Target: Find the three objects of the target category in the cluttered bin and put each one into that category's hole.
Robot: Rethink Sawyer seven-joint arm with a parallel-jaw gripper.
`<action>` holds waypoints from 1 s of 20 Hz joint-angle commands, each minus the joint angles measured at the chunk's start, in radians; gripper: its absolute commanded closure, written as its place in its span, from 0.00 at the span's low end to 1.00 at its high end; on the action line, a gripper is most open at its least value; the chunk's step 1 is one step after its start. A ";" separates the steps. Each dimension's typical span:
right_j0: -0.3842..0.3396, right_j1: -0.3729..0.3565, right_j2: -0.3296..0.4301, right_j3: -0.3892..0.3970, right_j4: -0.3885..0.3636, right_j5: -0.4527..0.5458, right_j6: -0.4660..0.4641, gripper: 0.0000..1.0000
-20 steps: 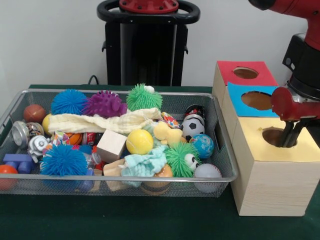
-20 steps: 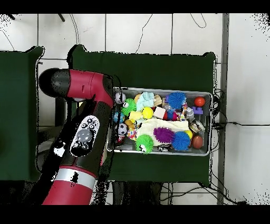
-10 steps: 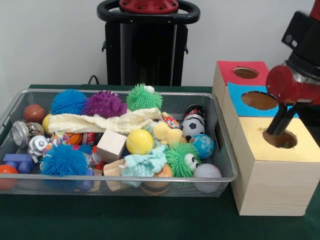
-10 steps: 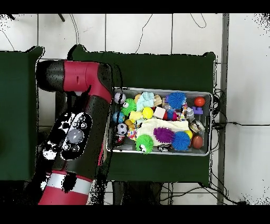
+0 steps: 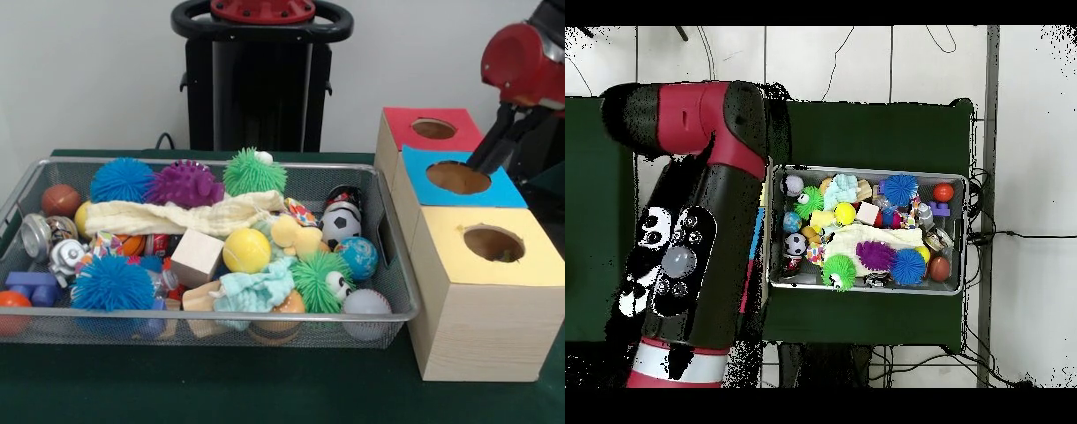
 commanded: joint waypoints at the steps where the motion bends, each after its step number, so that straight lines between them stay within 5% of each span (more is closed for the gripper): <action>1: -0.046 0.002 0.015 0.020 -0.085 0.094 0.139 1.00; 20: -0.102 -0.108 0.094 0.325 -0.194 -0.124 0.072 1.00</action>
